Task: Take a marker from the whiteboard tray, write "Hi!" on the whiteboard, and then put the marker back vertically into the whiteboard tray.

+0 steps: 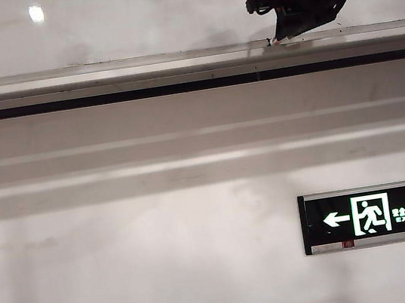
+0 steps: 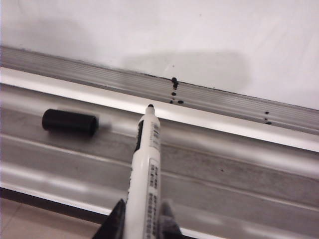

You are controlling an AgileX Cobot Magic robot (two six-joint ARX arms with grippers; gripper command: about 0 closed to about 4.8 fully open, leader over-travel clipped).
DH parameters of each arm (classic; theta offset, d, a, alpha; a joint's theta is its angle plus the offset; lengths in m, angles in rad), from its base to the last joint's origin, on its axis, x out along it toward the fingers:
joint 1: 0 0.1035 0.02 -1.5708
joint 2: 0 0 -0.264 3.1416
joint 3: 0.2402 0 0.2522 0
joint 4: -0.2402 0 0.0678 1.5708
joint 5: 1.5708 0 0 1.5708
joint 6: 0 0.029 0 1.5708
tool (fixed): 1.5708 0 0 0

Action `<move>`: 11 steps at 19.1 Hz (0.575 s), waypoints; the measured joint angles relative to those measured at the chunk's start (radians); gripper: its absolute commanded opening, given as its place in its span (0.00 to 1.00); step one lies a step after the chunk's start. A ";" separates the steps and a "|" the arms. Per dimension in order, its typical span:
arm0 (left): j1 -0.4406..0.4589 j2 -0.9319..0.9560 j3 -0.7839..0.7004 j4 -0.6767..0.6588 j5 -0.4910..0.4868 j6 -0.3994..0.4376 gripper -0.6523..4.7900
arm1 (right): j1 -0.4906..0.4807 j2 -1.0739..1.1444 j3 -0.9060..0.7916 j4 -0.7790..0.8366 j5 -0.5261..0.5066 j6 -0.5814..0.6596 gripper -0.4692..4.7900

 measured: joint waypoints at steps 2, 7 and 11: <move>0.000 0.000 0.000 0.000 0.000 0.000 0.11 | 0.000 0.002 0.000 0.003 0.000 0.012 0.09; 0.000 0.000 0.000 0.000 0.000 0.000 0.11 | 0.000 0.028 0.017 0.028 0.000 0.050 0.09; 0.000 0.000 0.000 0.000 0.000 0.000 0.11 | 0.000 0.045 0.027 0.041 0.000 0.070 0.09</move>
